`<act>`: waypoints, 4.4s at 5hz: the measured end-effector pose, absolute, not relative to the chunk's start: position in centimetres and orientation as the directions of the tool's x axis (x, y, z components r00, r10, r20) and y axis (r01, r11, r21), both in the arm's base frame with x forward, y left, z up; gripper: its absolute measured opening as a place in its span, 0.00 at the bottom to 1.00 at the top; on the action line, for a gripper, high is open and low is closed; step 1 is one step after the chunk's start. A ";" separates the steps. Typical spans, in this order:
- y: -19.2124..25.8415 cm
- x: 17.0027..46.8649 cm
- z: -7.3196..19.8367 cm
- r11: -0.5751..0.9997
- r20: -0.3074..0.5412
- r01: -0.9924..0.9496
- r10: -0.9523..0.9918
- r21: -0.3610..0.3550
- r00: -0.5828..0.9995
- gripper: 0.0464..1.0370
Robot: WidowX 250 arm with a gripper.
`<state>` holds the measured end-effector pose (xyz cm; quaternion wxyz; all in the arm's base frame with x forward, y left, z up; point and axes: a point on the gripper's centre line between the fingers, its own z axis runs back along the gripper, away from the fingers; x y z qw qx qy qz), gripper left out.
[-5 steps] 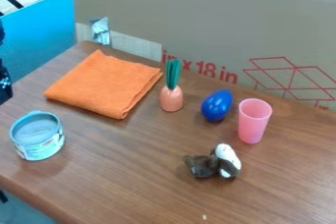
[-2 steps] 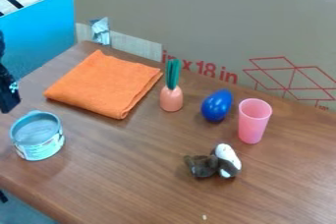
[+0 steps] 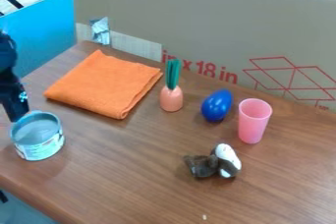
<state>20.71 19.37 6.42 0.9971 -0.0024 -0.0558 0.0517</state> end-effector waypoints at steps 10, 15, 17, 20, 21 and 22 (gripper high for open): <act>2.1 21.2 3.5 0.938 0.065 0.346 -0.345 0.004 0.936 0.96; -8.6 20.1 4.2 0.879 0.080 0.476 -0.473 -0.022 0.877 0.96; -1.1 19.5 13.6 0.982 0.407 0.147 -0.185 0.122 0.895 0.96; 10.5 21.6 11.3 0.990 0.065 -0.065 0.057 0.125 0.996 0.96; 12.2 25.2 10.6 0.995 0.034 0.006 -0.010 0.102 0.999 0.96; 12.1 25.9 10.7 0.992 0.038 0.078 -0.082 0.099 0.996 0.96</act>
